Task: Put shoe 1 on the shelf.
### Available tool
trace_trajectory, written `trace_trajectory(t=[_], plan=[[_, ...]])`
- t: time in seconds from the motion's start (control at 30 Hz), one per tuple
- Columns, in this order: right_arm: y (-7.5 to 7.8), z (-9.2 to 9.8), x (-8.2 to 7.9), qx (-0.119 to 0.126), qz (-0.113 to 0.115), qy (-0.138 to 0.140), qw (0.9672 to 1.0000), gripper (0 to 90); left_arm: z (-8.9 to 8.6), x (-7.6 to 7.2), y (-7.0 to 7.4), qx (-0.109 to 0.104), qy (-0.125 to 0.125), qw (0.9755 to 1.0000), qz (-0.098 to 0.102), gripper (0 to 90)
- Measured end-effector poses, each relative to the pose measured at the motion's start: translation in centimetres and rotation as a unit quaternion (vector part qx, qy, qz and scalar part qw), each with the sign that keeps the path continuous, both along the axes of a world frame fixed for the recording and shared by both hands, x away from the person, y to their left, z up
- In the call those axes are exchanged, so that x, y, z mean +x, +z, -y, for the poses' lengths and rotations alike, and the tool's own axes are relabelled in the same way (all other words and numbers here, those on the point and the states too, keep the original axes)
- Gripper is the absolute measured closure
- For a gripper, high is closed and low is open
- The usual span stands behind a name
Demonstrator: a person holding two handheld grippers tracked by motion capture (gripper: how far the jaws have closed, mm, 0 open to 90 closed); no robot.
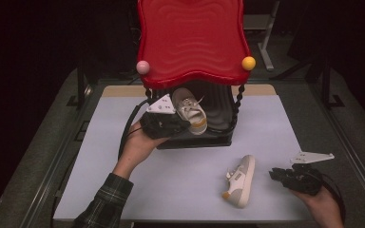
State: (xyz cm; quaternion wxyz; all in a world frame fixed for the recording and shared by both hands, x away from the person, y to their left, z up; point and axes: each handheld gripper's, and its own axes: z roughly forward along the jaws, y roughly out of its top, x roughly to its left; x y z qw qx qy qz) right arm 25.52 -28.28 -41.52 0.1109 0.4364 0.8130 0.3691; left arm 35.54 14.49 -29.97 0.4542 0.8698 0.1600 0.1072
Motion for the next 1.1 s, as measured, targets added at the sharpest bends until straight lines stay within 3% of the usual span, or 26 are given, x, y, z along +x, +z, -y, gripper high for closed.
trace_trajectory(t=[0.03, 0.1, 0.17, 0.37, 0.57, 0.8, 0.87, 1.1], plan=[[0.0, 0.0, 0.0, 0.0, 0.0, 0.0, 1.0, 82.3, 0.0, 0.0, 0.0, 0.0, 0.0, 1.0, 0.0, 90.0], [0.8, -0.6, 0.4, 0.018, 0.008, 0.019, 0.9996, 89.4, -0.4, -0.1, -0.5, 0.002, 0.007, 0.9999, -0.009, 90.0], [1.9, -1.8, 1.5, 0.042, 0.017, 0.046, 0.9979, 89.6, -0.8, -0.3, -1.4, -0.003, 0.023, 0.9996, -0.017, 90.0], [3.8, -4.6, 3.8, 0.046, 0.042, 0.08, 0.9949, 89.6, -1.1, -0.1, -2.2, -0.007, 0.041, 0.999, -0.018, 90.0], [5.4, -8.1, 7.1, 0.07, 0.064, 0.111, 0.9893, 89.7, -0.6, 0.6, -2.7, 0.006, 0.057, 0.9981, -0.02, 90.0], [6.2, -10.9, 9.2, 0.077, 0.078, 0.122, 0.9865, 89.7, 0.2, 1.1, -3.3, 0.014, 0.068, 0.9974, -0.02, 90.0], [6.5, -12.0, 10.0, 0.075, 0.084, 0.127, 0.9854, 89.7, 0.3, 1.3, -3.5, 0.025, 0.076, 0.9966, -0.018, 90.0], [6.8, -13.6, 11.4, 0.08, 0.096, 0.12, 0.9848, 89.8, 0.5, 1.8, -3.8, 0.015, 0.098, 0.9949, -0.018, 90.0]])
